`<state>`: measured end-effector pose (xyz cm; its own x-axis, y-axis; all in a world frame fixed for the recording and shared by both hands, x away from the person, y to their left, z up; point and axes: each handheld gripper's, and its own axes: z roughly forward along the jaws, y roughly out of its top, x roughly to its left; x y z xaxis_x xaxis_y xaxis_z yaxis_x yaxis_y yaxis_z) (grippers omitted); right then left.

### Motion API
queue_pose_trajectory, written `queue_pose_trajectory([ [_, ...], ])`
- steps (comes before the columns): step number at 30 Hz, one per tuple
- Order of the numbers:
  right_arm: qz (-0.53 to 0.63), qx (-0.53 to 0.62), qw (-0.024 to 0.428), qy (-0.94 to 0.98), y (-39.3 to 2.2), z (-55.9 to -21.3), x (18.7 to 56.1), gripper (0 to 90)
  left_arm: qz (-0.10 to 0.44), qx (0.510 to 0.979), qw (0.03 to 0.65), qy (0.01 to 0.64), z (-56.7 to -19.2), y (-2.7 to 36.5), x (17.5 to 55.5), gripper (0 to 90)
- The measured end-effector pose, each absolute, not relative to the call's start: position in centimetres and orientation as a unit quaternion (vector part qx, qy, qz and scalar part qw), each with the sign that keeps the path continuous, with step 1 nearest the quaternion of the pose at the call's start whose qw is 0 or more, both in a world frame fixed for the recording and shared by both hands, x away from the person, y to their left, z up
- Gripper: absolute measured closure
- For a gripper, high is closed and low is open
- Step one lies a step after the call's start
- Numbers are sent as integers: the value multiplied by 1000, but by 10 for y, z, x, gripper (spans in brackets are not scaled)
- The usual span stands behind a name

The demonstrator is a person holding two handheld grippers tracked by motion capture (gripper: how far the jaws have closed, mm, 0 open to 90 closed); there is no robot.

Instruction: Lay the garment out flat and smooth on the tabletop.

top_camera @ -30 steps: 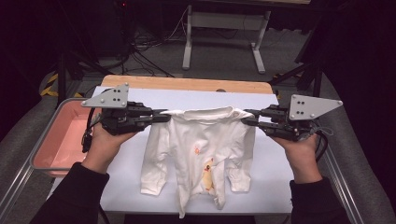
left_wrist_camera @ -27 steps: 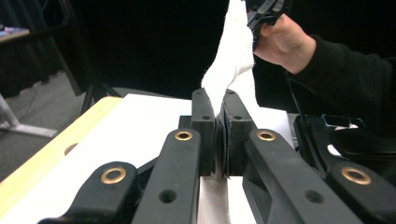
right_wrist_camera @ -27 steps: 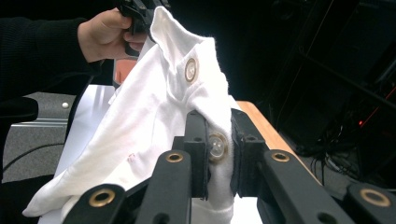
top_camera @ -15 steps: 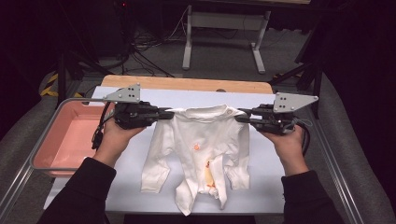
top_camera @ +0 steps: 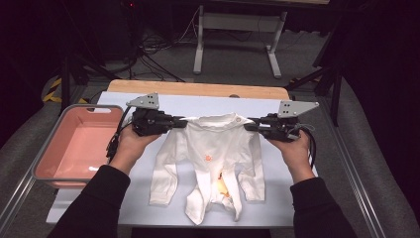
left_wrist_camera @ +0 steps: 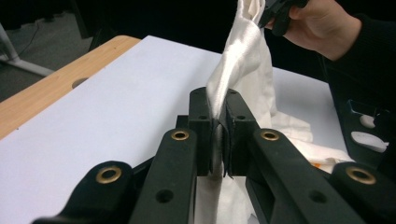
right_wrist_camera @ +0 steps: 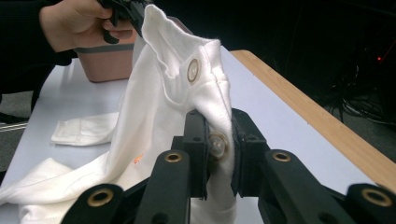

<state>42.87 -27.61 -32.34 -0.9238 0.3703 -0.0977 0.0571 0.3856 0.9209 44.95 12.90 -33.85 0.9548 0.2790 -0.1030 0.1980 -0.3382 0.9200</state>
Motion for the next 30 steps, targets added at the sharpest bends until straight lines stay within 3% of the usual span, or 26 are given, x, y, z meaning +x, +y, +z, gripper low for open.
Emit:
queue_pose_trajectory([
  [30,493,208,135,834,-278,-371,471,738,28,829,515,216,-389,109,495,825],
])
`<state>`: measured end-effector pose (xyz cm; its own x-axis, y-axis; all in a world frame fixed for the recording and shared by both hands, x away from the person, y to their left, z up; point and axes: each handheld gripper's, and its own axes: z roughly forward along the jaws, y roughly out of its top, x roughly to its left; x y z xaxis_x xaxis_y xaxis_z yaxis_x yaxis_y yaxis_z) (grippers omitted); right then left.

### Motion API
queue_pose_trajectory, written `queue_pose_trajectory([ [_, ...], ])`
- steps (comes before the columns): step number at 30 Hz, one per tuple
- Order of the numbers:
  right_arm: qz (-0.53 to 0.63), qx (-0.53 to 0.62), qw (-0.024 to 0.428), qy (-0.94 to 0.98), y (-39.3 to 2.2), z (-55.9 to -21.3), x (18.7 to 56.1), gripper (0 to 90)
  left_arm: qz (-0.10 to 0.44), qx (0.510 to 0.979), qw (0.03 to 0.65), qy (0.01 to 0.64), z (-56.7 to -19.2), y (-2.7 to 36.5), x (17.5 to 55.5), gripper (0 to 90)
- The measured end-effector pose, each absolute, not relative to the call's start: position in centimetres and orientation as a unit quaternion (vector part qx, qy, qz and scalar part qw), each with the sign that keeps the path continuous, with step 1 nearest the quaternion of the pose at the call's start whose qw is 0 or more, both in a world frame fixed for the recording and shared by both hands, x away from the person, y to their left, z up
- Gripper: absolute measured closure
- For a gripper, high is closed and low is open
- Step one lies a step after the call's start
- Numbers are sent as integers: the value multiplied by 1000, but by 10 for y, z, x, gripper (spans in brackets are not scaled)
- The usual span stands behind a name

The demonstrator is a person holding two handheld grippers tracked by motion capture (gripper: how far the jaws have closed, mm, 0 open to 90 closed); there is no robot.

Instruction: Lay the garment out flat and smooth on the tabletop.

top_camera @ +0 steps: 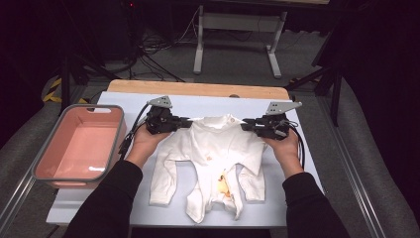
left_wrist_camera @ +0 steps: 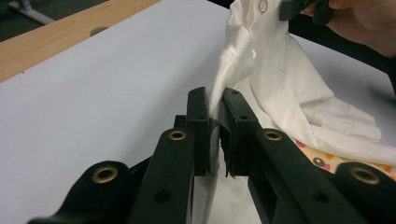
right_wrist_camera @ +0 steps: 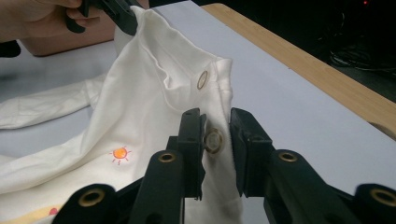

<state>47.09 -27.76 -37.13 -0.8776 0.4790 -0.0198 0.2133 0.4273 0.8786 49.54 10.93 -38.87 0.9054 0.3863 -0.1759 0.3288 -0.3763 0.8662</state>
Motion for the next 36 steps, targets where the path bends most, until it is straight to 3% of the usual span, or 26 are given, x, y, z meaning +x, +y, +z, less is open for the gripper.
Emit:
queue_pose_trajectory([
  [2,489,213,139,834,-278,-373,472,715,37,827,514,223,-391,108,497,813],
  [9,500,248,160,814,-282,-374,475,439,65,819,520,235,-391,107,497,625],
  [14,506,248,160,810,-285,-369,469,407,69,817,519,244,-388,112,495,457],
  [23,508,237,168,811,-290,-356,449,357,63,808,538,232,-371,122,474,259],
  [36,495,202,192,823,-308,-350,392,391,72,805,556,194,-353,136,427,102],
])
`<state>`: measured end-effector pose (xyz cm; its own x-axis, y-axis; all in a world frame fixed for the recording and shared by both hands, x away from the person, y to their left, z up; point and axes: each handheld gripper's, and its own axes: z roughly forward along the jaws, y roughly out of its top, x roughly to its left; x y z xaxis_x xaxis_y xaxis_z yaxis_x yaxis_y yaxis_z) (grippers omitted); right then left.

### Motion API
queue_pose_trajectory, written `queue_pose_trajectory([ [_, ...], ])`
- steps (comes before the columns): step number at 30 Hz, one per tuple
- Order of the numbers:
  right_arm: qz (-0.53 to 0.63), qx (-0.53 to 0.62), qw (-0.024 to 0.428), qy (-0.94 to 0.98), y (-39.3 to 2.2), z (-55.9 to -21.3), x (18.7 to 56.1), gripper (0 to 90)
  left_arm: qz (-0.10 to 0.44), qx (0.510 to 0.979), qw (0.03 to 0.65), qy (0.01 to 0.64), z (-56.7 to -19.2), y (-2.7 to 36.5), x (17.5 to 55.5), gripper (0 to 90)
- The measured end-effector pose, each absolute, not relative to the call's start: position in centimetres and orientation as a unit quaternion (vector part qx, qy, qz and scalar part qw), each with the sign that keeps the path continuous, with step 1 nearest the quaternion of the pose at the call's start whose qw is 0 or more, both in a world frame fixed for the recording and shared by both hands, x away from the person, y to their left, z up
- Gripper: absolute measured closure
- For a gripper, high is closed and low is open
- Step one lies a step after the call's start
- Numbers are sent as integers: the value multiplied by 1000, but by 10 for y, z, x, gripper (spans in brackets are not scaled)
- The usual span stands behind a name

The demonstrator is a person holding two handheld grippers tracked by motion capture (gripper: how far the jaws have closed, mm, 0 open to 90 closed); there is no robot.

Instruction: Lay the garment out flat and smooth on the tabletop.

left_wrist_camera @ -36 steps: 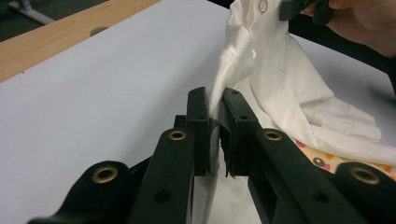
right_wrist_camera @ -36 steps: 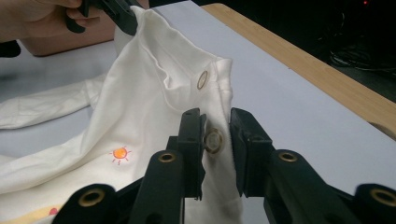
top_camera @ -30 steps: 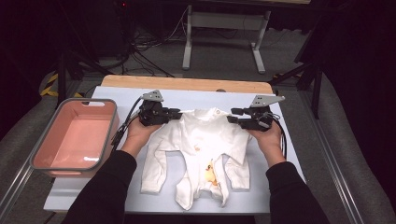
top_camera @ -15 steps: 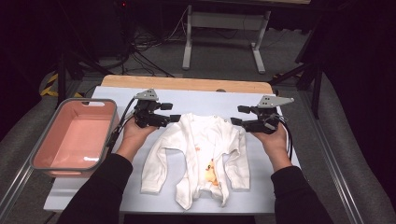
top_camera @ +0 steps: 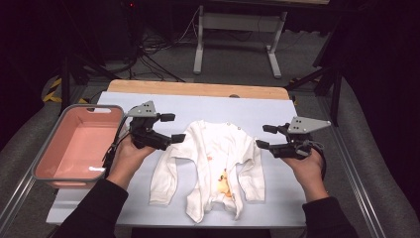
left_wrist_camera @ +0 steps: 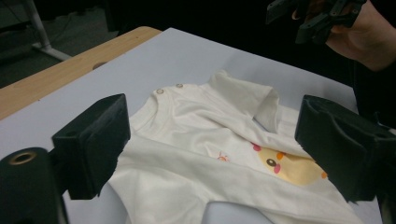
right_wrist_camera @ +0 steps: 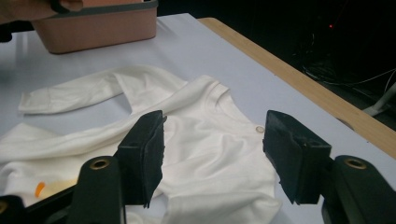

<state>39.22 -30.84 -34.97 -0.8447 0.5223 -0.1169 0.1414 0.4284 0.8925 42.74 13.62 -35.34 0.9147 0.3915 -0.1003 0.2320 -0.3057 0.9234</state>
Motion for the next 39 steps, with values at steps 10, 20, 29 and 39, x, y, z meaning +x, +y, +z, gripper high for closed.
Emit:
queue_pose_trajectory([
  [10,486,207,186,829,-317,-364,364,393,87,811,544,197,-351,147,389,13],
  [20,461,217,172,843,-318,-380,350,426,86,827,520,193,-363,154,360,7],
  [29,443,230,160,852,-319,-394,345,451,67,826,517,212,-382,161,353,5],
  [39,416,254,149,860,-319,-411,345,476,64,814,529,230,-400,167,350,2],
])
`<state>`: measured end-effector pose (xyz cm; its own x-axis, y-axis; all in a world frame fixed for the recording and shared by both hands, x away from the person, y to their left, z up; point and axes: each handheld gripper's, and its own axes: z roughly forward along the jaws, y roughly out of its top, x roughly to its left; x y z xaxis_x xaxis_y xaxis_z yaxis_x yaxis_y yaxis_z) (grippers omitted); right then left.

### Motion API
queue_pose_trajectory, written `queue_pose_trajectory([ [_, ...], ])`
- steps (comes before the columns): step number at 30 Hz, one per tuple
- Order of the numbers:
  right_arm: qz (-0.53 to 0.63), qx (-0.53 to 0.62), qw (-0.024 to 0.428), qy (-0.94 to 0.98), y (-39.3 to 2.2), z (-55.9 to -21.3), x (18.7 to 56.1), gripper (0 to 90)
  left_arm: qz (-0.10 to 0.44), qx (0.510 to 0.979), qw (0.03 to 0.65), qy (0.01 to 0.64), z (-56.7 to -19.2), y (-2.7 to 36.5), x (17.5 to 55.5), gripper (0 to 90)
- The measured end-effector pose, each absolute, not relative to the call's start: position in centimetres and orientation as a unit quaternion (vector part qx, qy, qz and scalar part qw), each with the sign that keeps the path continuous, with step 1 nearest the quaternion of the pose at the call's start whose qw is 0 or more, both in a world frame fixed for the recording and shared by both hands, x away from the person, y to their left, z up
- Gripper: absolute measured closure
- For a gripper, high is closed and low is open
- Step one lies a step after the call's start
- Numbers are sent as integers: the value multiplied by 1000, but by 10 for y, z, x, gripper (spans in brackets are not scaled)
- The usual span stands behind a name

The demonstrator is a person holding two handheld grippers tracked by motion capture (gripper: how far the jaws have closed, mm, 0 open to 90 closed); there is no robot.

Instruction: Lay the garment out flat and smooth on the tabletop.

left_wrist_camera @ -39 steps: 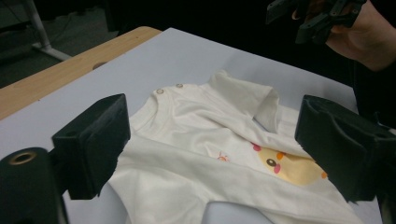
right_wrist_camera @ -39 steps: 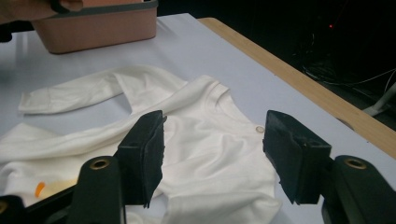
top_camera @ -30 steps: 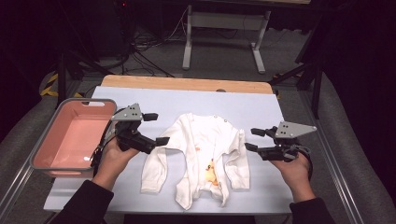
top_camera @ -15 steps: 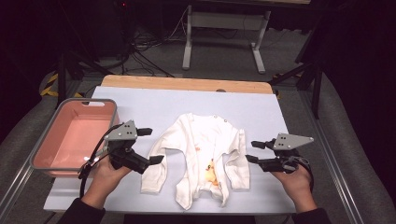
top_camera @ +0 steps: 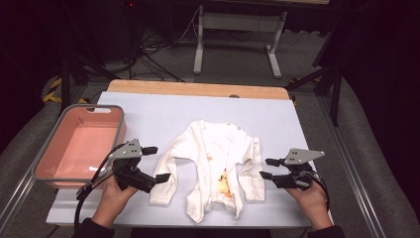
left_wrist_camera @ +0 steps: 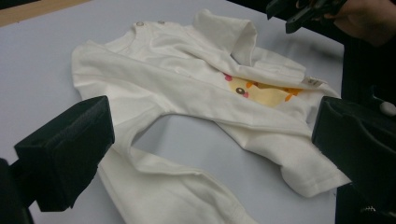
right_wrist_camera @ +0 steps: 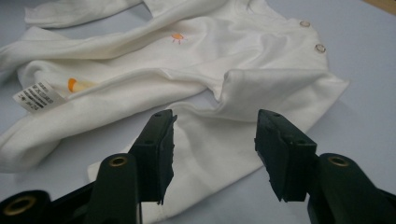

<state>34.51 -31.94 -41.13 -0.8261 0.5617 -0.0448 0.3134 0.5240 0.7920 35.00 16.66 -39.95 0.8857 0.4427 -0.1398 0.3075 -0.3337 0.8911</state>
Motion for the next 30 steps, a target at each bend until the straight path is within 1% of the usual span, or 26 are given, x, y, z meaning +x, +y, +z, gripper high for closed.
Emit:
queue_pose_trajectory([
  [5,400,263,144,866,-320,-420,346,486,73,809,535,233,-399,168,350,2],
  [14,372,270,144,876,-318,-430,349,505,74,808,537,230,-400,168,348,2],
  [22,356,279,131,882,-315,-439,353,513,75,806,539,231,-399,170,347,2],
  [30,339,280,117,890,-311,-444,354,556,78,806,540,228,-398,171,347,2],
])
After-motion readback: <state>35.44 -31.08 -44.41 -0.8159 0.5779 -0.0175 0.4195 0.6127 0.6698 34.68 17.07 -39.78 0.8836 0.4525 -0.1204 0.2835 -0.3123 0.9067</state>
